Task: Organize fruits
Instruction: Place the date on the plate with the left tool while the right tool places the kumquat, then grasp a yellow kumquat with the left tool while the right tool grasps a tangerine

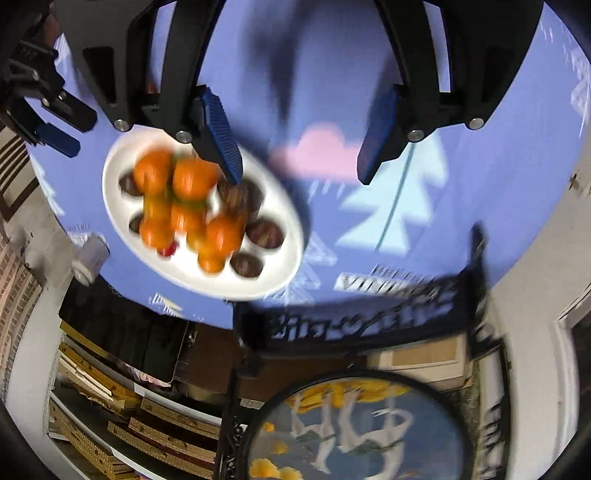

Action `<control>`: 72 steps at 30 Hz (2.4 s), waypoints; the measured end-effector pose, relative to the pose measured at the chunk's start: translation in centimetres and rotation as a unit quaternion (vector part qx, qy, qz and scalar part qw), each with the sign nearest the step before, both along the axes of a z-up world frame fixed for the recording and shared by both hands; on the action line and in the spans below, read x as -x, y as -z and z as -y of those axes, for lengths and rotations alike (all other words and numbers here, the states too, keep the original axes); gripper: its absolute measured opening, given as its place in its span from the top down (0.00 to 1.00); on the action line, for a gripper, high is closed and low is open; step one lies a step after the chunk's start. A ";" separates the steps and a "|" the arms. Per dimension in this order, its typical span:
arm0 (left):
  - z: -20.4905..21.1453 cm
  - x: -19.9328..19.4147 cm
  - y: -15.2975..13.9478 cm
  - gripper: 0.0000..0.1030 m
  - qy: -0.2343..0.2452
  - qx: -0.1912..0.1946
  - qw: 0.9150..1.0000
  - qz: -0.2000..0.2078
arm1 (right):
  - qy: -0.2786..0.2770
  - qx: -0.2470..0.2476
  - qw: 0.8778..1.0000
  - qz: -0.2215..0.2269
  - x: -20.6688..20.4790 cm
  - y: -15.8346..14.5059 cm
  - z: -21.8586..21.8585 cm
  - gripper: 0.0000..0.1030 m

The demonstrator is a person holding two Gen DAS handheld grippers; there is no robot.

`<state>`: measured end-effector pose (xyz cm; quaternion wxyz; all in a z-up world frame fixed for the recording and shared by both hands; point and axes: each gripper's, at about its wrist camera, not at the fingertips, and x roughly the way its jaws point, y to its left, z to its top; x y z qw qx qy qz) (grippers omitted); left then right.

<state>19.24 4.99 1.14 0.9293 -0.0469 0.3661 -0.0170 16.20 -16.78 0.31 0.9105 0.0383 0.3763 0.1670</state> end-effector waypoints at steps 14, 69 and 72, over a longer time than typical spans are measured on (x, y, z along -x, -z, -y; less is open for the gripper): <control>-0.1 5.4 2.0 0.37 -0.007 -0.009 1.000 -0.020 | -0.013 0.051 0.999 -0.004 0.5 2.5 -2.5 0.45; 5.5 4.5 3.6 0.63 0.071 -0.033 0.997 -0.019 | 0.039 -0.036 0.998 -0.029 1.7 0.6 3.6 0.63; 3.9 6.1 3.3 0.63 0.065 -0.020 0.997 -0.019 | 0.022 -0.021 0.999 -0.038 2.2 1.4 2.2 0.63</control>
